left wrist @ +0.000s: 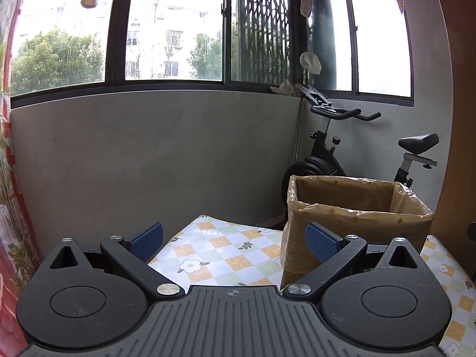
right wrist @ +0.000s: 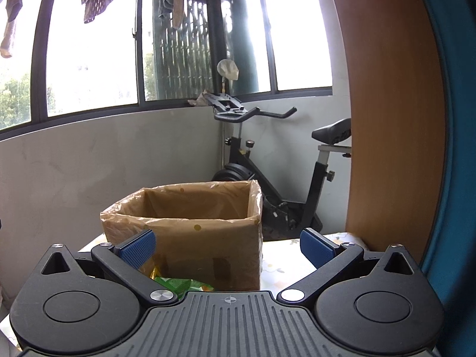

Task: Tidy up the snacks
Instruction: 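Reach the left gripper to the pale green snack bag and grasp it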

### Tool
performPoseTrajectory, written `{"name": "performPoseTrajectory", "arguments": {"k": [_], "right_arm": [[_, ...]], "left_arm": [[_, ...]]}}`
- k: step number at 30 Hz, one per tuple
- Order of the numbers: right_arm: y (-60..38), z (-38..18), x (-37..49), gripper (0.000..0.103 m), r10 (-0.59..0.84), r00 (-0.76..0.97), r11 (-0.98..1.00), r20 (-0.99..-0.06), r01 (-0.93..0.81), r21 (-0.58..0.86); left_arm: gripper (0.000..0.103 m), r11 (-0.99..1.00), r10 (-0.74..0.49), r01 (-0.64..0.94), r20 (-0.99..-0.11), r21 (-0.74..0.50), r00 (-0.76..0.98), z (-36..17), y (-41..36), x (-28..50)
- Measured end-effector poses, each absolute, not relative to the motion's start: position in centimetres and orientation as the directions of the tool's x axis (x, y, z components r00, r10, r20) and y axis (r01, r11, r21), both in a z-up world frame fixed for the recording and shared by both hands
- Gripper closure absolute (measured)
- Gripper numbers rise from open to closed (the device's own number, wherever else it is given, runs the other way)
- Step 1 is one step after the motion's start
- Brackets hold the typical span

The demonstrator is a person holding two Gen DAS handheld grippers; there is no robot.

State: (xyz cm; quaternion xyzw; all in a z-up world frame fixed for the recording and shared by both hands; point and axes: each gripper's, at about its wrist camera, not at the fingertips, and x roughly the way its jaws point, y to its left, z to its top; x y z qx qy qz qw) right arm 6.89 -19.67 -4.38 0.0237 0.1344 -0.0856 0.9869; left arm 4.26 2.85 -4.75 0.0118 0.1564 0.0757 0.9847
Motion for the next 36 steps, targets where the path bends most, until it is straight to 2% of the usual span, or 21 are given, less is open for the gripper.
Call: {"name": "performPoseTrajectory", "arguments": {"k": [6,9,13,18,24,32,36], "right_arm": [[-19.7,-9.2,8.7,0.000,-0.132,0.931,0.989,-0.339,0.149,0.024],[-19.4,-11.6,9.4,0.000,-0.182,0.908,0.983,-0.378,0.177,-0.049],[-19.2,-13.8,10.3,0.000,-0.178,0.899,0.984,-0.401,0.154,-0.091],[-19.4,-15.6,11.2,0.001,-0.148,0.891,0.988,-0.429,0.115,-0.103],[-19.9,-17.4,12.3,0.011,-0.087,0.886,0.992,-0.455,0.038,-0.116],[-18.2,-18.8,14.8,0.011,-0.048,0.904,0.927,-0.424,-0.117,-0.356],[-17.6,-19.3,16.9,0.011,-0.008,0.894,0.919,-0.448,-0.169,-0.355]], "left_arm": [[0.001,0.995,0.099,-0.094,-0.379,0.032,0.920,-8.6,2.3,6.6],[0.004,0.997,0.072,-0.068,-0.428,0.024,0.901,-11.0,2.0,7.9],[0.006,1.000,-0.003,-0.012,-0.475,-0.028,0.880,-13.2,2.3,8.9],[0.006,0.999,-0.040,0.027,-0.476,-0.034,0.879,-14.5,2.0,9.4],[0.006,0.999,-0.049,0.044,-0.503,-0.021,0.863,-16.3,0.9,10.5],[0.007,0.998,-0.059,0.032,-0.527,-0.061,0.848,-17.3,1.1,11.7],[0.008,0.997,-0.070,0.047,-0.531,-0.058,0.845,-17.6,1.2,11.8]]}}
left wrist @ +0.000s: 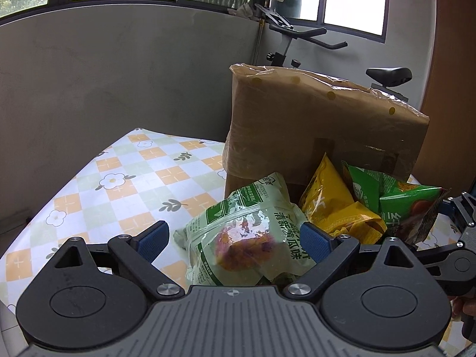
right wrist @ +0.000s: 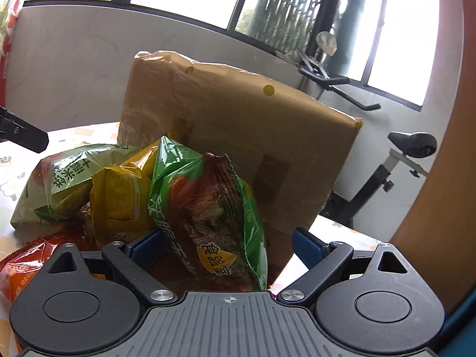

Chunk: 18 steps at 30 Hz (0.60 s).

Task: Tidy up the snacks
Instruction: 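Reach the left gripper to the pale green snack bag and grasp it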

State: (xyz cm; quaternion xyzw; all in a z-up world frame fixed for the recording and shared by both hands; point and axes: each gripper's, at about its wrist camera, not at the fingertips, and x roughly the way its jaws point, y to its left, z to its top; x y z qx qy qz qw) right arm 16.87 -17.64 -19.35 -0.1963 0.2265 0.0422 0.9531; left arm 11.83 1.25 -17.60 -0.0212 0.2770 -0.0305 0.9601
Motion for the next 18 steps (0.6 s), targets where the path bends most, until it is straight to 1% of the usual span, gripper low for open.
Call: {"name": "performPoseTrajectory", "arguments": {"k": [1,2,3,4,8,15,18], "right_arm": [[-17.5,-19.5,17.2,0.011,0.000,0.892,0.919,-0.451,-0.177,-0.351],[-17.3,-19.6,17.6,0.015,0.004,0.891,0.919,-0.455,-0.183,-0.349],[-17.2,-19.8,17.7,0.019,0.009,0.889,0.921,-0.457,-0.185,-0.342],[-17.1,-19.8,17.8,0.029,0.005,0.889,0.924,-0.457,-0.179,-0.337],[-17.5,-19.5,17.0,0.036,0.008,0.900,0.946,-0.436,-0.149,-0.289],[-18.8,-18.4,14.2,0.040,-0.023,0.922,0.979,-0.388,-0.058,-0.195],[-19.3,-18.0,13.3,0.040,-0.040,0.922,0.989,-0.386,-0.020,-0.150]], "left_arm": [[0.008,0.997,-0.074,0.049,-0.530,-0.061,0.845,-17.7,1.3,11.9],[0.008,0.997,-0.077,0.049,-0.530,-0.066,0.844,-17.7,1.5,11.9],[0.009,0.996,-0.080,0.049,-0.531,-0.072,0.844,-17.7,1.5,12.0],[0.009,0.996,-0.083,0.050,-0.531,-0.076,0.843,-17.6,1.6,12.1],[0.008,0.995,-0.095,0.060,-0.527,-0.084,0.845,-17.6,1.5,12.2],[0.008,0.995,-0.101,0.080,-0.529,-0.063,0.843,-18.2,1.1,12.0],[0.008,0.996,-0.091,0.078,-0.518,-0.047,0.850,-18.3,1.2,11.7]]}}
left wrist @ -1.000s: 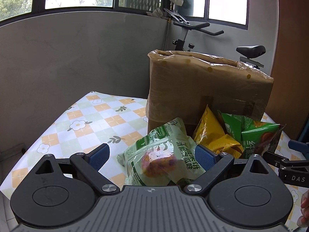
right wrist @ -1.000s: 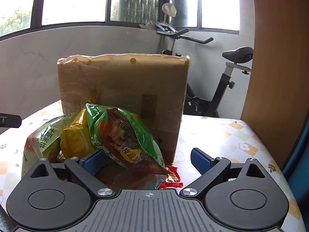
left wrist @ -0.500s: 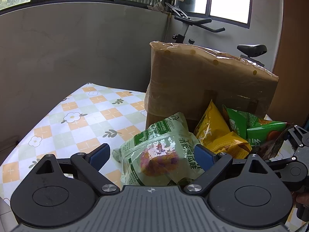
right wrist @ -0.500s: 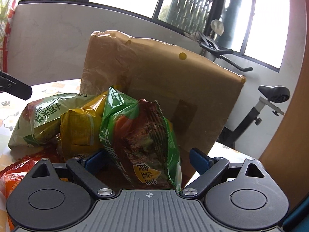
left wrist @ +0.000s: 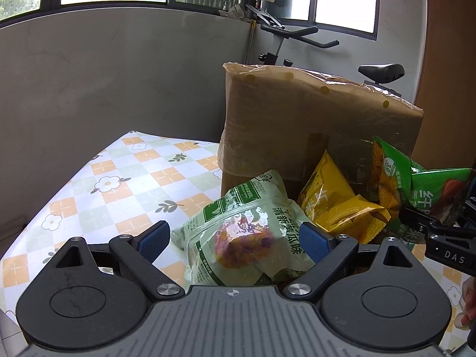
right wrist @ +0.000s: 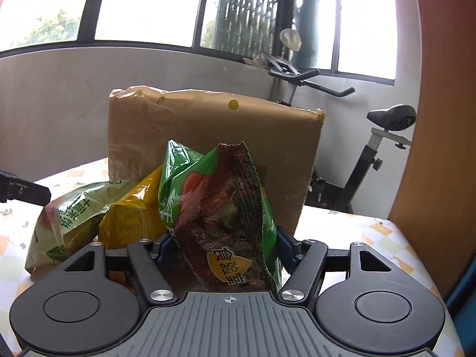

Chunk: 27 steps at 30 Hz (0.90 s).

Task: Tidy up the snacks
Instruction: 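Reach the left gripper to the pale green snack bag and grasp it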

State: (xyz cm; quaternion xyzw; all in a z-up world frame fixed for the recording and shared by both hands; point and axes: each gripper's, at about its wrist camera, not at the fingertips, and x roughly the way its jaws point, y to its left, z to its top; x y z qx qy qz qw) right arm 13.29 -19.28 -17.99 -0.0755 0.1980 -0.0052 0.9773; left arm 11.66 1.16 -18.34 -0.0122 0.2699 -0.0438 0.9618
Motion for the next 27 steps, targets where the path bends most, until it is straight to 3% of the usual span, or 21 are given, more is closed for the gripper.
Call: {"name": "performPoseTrajectory", "arguments": {"k": [4,9,12,20,27], "right_arm": [[-19.6,-17.8,12.6,0.040,-0.057,0.913,0.994,-0.404,0.015,-0.105],[-19.7,-17.5,12.3,0.040,-0.068,0.898,0.997,-0.434,0.045,-0.062],[-19.6,-17.3,12.1,0.040,-0.078,0.895,0.997,-0.439,0.058,-0.059],[-19.5,-17.1,12.1,0.040,-0.081,0.886,0.997,-0.457,0.076,-0.031],[-19.8,-17.1,12.2,0.040,-0.072,0.887,0.997,-0.456,0.069,-0.024]], "left_arm": [[0.008,0.995,-0.103,0.089,-0.500,-0.050,0.860,-18.2,1.4,11.6],[0.008,0.993,-0.057,0.098,-0.443,0.072,0.895,-16.3,1.7,12.6],[0.008,0.983,-0.092,0.150,-0.426,0.104,0.900,-15.8,1.7,12.6],[0.007,0.928,-0.215,0.329,-0.469,0.175,0.857,-20.4,-0.4,10.5],[0.007,0.883,-0.171,0.345,-0.468,0.317,0.867,-23.1,-2.5,11.1]]}}
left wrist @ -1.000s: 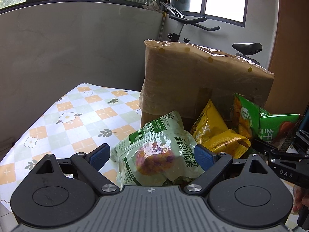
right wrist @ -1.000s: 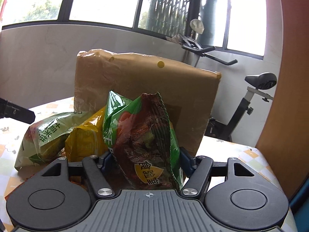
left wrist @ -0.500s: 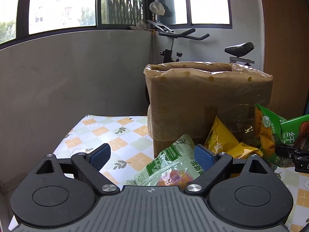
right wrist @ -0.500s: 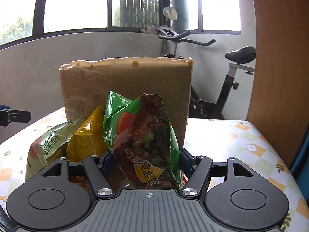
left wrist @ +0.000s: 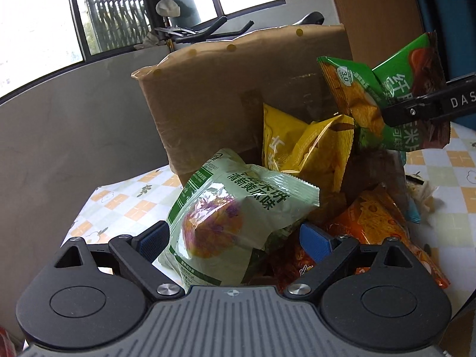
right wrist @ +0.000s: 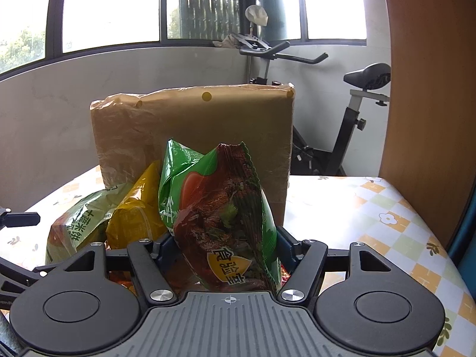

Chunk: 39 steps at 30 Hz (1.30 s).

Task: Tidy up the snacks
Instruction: 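Reach the left gripper to the pale green snack bag and grasp it, then lift the green snack bag with the left gripper and drop it into the box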

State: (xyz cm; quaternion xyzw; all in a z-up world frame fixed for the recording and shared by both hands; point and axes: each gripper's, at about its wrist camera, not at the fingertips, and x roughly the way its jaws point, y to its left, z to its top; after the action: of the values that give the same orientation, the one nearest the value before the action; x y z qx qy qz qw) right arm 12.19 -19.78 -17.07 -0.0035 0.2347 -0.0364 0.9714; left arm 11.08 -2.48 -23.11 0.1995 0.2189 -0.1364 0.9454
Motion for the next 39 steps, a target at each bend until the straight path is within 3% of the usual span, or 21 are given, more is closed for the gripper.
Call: {"name": "performPoseTrajectory", "arguments": {"k": [8,20,24,28,39], "right_arm": [[-19.9,-17.3,12.5,0.040,-0.065,0.889,0.997,-0.454,0.071,-0.003],[-19.8,-17.5,12.7,0.040,-0.063,0.890,0.998,-0.452,0.071,-0.001],[-19.8,-17.5,12.7,0.040,-0.063,0.890,0.997,-0.452,0.071,0.001],[-20.0,-17.4,12.6,0.040,-0.060,0.891,0.997,-0.449,0.070,0.007],[-20.1,-17.2,12.2,0.040,-0.057,0.898,0.997,-0.437,0.071,0.015]], "left_arm": [[0.006,0.842,-0.147,0.359,-0.469,0.403,0.871,-24.3,-3.2,12.9],[0.003,0.856,-0.082,0.311,-0.485,0.414,0.871,-25.4,-2.5,15.9],[0.014,0.867,-0.099,0.315,-0.487,0.385,0.868,-25.1,-1.7,16.2],[0.024,0.911,-0.109,0.282,-0.483,0.302,0.869,-23.7,0.2,15.5],[0.026,0.985,-0.174,0.160,-0.472,-0.070,0.864,-19.7,6.3,12.4]]}}
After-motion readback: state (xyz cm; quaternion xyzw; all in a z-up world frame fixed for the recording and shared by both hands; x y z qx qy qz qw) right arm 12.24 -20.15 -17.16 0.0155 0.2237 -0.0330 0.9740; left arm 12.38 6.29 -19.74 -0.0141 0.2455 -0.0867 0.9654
